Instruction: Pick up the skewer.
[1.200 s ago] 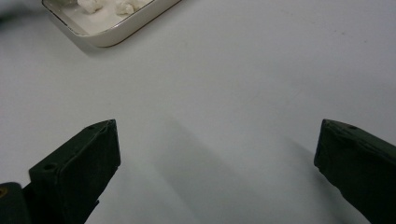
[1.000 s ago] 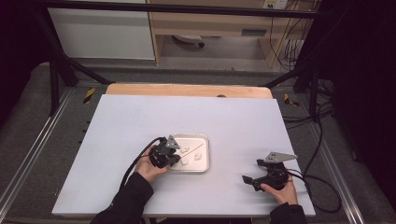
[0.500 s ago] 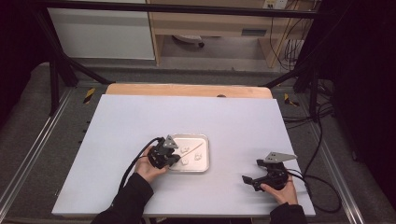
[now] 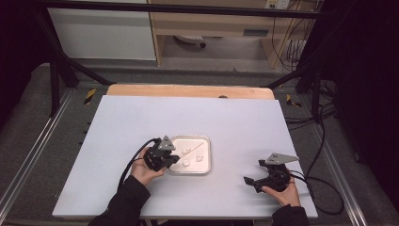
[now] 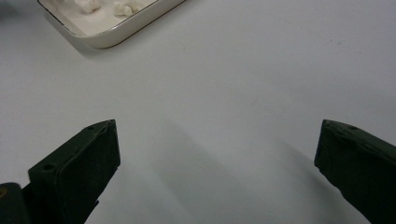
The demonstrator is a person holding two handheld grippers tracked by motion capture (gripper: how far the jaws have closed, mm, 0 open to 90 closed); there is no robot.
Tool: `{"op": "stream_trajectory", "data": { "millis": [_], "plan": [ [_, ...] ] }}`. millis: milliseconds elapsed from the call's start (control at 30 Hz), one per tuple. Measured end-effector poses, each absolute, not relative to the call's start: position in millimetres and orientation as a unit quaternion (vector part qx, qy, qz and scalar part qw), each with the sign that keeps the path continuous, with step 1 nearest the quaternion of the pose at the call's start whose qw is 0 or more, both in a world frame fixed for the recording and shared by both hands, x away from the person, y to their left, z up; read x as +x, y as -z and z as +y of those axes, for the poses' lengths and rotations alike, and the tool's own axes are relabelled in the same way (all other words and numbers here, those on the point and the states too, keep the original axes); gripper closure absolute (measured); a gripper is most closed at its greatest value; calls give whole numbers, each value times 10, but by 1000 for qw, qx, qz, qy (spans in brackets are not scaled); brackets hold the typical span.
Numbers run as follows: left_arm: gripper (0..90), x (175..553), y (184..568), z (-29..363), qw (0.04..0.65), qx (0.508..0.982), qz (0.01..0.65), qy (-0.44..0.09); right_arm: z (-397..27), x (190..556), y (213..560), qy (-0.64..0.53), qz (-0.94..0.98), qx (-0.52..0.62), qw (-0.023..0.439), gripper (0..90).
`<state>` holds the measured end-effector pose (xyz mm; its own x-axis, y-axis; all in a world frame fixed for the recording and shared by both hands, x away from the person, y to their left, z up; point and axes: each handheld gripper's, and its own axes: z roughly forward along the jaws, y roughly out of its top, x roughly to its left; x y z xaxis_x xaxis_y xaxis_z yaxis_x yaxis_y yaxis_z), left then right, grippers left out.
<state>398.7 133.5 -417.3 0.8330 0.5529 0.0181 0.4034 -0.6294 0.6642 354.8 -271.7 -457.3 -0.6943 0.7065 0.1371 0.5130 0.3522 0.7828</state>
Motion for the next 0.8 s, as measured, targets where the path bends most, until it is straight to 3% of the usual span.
{"op": "stream_trajectory", "data": {
  "millis": [800],
  "plan": [
    [887,3846,3911,1197,328,914,212,-106,-1923,3457,4205,-357,879,217,230,38]
  ]
}}
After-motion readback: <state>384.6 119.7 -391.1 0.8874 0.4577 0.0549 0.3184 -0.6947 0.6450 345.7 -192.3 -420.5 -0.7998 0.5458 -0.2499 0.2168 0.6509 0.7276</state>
